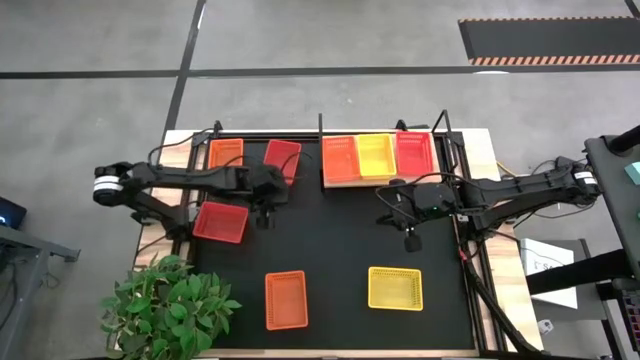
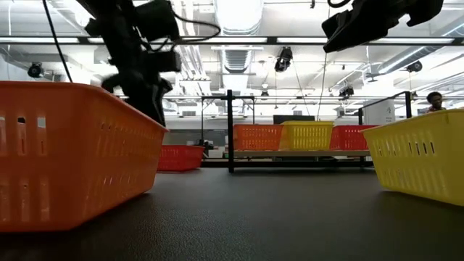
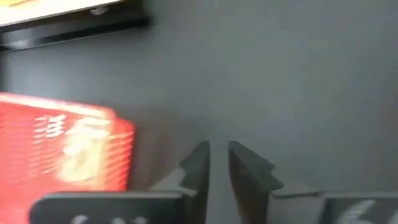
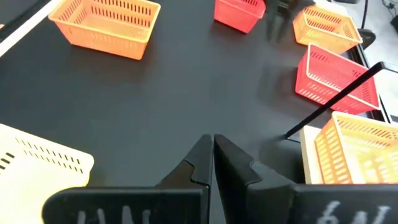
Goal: Stack baskets on shelf by color
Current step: Stack the top red bin on the red bin on the shelf
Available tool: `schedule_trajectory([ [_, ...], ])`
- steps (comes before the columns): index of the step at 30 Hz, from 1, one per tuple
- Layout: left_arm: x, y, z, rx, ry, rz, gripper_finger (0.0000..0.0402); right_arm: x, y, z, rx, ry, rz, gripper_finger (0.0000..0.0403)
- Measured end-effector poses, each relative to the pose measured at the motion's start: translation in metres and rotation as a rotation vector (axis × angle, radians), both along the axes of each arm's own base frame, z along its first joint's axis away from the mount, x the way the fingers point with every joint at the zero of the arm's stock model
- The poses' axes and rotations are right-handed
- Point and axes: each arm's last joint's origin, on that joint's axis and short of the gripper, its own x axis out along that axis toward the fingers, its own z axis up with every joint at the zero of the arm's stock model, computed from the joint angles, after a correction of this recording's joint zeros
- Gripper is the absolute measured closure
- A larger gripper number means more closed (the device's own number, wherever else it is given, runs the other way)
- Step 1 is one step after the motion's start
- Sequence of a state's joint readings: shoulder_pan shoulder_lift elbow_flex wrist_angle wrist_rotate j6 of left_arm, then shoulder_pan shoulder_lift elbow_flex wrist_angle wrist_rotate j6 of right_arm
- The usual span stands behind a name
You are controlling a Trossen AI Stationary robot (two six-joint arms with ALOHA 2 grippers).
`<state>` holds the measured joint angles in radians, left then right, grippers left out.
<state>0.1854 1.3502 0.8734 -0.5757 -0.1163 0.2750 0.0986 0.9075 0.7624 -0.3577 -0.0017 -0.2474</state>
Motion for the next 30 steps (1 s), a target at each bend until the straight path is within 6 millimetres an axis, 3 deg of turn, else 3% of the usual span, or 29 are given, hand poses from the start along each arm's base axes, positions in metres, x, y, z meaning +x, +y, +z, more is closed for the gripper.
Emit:
schedule_trajectory([
  [8,0.002,0.047,-0.015,0.183,0.067,0.141,0.0253,0.000,0.000,-0.001,0.001,0.002,0.000,0.0394],
  [15,0.005,0.065,-0.041,0.131,0.144,0.161,0.0243,0.000,0.000,-0.003,-0.036,0.006,0.028,0.0394],
  [19,0.010,0.063,-0.051,0.118,0.170,0.143,0.0270,-0.001,0.000,-0.008,-0.059,0.019,0.043,0.0394],
  [25,0.016,0.047,-0.052,0.059,0.140,0.151,0.0384,-0.002,0.000,-0.012,-0.065,0.032,0.048,0.0394],
  [30,0.021,0.029,-0.045,-0.010,0.063,0.228,0.0399,-0.002,0.000,-0.012,-0.064,0.032,0.047,0.0394],
])
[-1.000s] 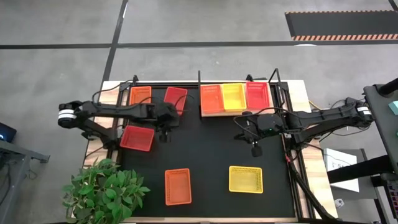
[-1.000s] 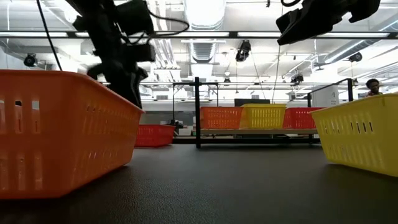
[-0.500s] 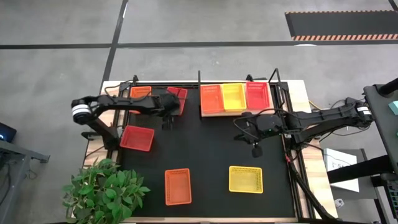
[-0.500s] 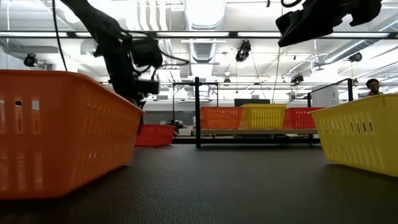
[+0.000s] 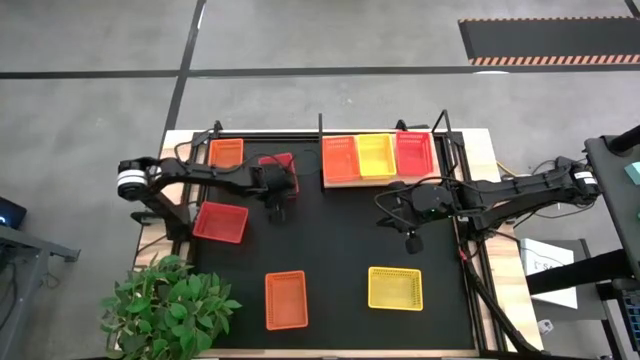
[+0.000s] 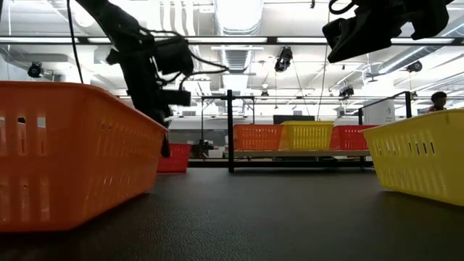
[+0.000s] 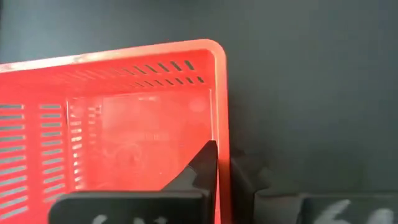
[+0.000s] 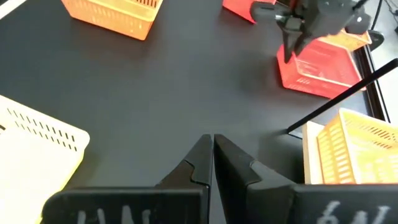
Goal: Stack baskets on shelf by color
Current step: Stack the top red bin on the red bin on the shelf
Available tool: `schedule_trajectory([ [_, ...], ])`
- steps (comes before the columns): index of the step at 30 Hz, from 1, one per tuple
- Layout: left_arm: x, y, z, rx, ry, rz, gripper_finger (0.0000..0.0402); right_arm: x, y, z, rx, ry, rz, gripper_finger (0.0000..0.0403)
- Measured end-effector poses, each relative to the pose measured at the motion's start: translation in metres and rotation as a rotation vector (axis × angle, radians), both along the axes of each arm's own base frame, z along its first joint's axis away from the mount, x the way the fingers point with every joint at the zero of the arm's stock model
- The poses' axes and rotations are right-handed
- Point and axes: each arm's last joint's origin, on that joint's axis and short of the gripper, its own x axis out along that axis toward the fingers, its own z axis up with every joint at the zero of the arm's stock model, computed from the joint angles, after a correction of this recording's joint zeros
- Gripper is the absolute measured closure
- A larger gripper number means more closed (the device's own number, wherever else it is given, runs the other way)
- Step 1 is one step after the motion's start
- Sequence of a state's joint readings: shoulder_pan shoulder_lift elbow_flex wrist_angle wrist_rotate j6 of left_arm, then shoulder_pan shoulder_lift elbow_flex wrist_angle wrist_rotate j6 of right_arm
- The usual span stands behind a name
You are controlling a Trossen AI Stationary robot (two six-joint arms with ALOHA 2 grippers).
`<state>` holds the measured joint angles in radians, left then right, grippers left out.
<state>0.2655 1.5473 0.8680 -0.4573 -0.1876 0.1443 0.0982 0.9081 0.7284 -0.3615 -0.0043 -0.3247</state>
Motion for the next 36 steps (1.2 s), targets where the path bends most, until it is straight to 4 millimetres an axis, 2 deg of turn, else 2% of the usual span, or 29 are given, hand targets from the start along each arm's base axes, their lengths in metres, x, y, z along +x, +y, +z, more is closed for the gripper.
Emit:
schedule_trajectory([
  [7,0.012,-0.045,0.012,-0.110,-0.125,0.070,0.0401,0.001,0.000,0.000,0.013,-0.004,-0.010,0.0394],
  [12,0.022,-0.079,0.018,-0.163,-0.217,0.037,0.0401,0.001,0.000,-0.001,0.056,0.005,-0.043,0.0394],
  [16,0.030,-0.097,0.024,-0.198,-0.341,0.004,0.0401,0.001,0.000,-0.004,0.094,0.018,-0.073,0.0394],
  [22,0.038,-0.107,0.031,-0.254,-0.462,0.015,0.0401,0.001,0.000,-0.015,0.143,0.001,-0.100,0.0394],
  [30,0.042,-0.108,0.020,-0.275,-0.449,0.033,0.0400,-0.001,0.001,-0.030,0.224,0.014,-0.159,0.0394],
  [33,0.044,-0.108,0.016,-0.275,-0.461,0.029,0.0379,-0.001,0.001,-0.032,0.244,0.017,-0.175,0.0394],
  [36,0.045,-0.108,0.015,-0.274,-0.463,0.025,0.0340,0.000,0.001,-0.032,0.260,-0.001,-0.181,0.0394],
])
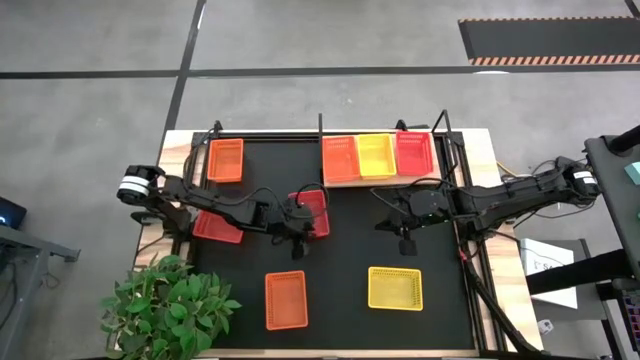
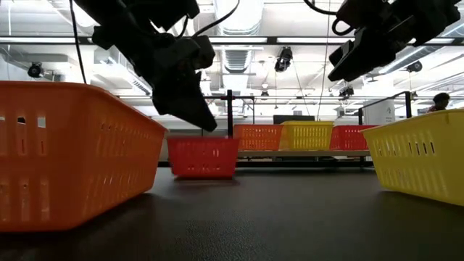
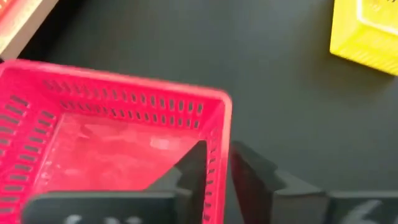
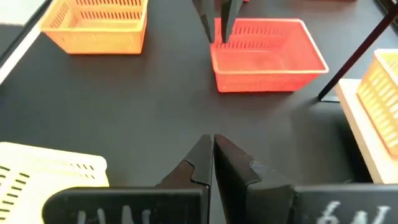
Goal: Stack baskets on shelf by color
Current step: Stack the top red bin on the red bin on the shelf
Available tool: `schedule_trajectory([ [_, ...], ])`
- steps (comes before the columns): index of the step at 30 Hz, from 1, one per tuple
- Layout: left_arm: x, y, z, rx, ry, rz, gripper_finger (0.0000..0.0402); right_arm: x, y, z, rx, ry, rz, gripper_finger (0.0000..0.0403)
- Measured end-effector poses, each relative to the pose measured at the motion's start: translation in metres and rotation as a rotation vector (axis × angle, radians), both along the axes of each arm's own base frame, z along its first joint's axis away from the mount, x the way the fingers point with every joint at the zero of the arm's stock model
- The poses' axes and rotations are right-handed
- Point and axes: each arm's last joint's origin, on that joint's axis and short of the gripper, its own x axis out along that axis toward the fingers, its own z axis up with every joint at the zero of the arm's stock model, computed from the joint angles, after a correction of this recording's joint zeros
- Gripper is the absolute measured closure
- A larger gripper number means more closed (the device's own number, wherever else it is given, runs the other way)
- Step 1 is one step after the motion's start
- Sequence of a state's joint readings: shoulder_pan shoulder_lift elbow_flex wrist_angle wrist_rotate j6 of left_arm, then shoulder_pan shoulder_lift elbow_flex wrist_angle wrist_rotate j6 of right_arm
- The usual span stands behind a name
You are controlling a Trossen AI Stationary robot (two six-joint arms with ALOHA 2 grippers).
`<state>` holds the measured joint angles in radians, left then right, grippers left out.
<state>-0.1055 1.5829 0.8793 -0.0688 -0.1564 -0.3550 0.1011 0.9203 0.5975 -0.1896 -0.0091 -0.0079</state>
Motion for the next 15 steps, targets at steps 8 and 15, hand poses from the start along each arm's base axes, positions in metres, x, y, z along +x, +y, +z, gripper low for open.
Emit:
schedule_trajectory([
  [8,-0.005,-0.004,0.010,0.045,-0.011,-0.100,0.0258,0.008,0.006,0.005,0.031,-0.101,0.010,0.0394],
  [15,-0.023,-0.011,0.041,0.156,-0.120,-0.252,0.0247,0.038,0.013,-0.006,-0.016,-0.129,0.055,0.0394],
])
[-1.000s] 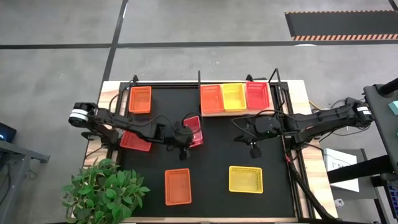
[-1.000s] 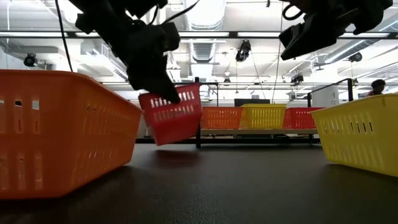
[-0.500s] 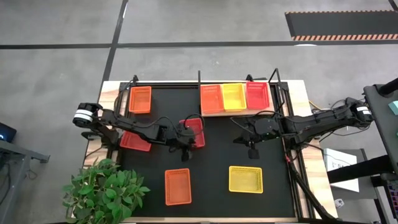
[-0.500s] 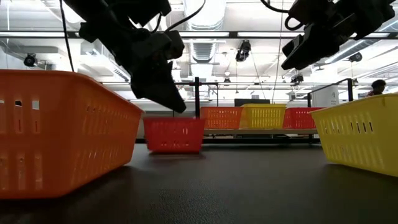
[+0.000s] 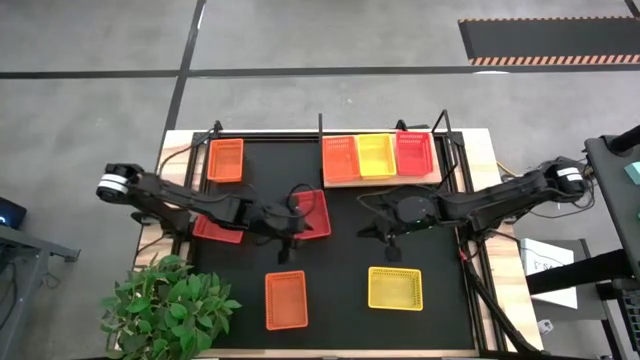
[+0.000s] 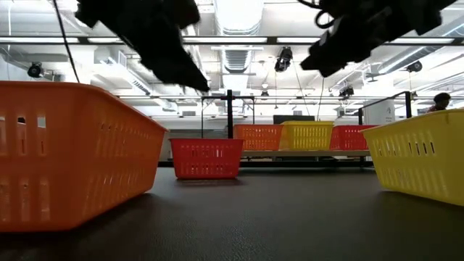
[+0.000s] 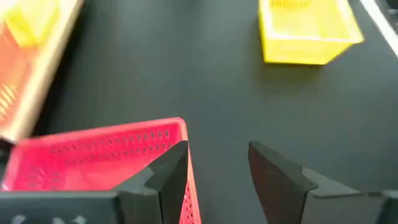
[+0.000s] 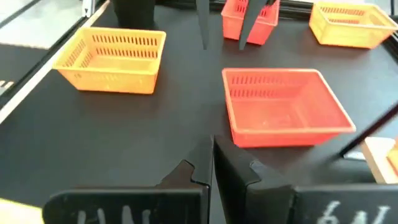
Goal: Stack baskets on shelf by color
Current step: Stack the top red bin on the red bin on the shelf
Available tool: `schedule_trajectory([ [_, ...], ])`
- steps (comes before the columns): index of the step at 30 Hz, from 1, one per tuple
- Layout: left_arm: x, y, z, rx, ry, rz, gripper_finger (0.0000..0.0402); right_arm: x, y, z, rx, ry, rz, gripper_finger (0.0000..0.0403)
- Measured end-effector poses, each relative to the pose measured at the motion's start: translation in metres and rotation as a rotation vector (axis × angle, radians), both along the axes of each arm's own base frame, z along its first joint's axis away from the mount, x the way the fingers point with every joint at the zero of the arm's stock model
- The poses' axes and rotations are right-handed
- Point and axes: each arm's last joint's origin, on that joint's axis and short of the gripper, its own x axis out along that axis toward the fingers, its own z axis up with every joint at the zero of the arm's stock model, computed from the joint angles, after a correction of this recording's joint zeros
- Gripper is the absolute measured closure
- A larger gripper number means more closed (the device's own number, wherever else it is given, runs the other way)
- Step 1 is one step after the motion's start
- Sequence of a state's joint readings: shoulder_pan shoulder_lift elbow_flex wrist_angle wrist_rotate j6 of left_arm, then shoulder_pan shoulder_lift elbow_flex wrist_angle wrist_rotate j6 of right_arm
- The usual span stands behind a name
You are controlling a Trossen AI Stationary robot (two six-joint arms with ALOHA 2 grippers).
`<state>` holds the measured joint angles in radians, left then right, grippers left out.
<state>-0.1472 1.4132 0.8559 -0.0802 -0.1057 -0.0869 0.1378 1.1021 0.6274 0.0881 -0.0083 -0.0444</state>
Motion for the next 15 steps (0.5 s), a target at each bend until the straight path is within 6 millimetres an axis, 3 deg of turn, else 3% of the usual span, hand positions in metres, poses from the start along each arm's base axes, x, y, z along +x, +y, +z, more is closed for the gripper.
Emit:
schedule_trajectory([
  [8,-0.018,0.002,0.043,0.226,-0.203,-0.152,0.0247,0.049,0.006,0.005,-0.027,0.031,0.001,0.0392],
  [15,-0.034,0.004,0.055,0.255,-0.259,-0.161,0.0247,0.089,0.008,0.006,-0.054,0.135,-0.001,0.0345],
])
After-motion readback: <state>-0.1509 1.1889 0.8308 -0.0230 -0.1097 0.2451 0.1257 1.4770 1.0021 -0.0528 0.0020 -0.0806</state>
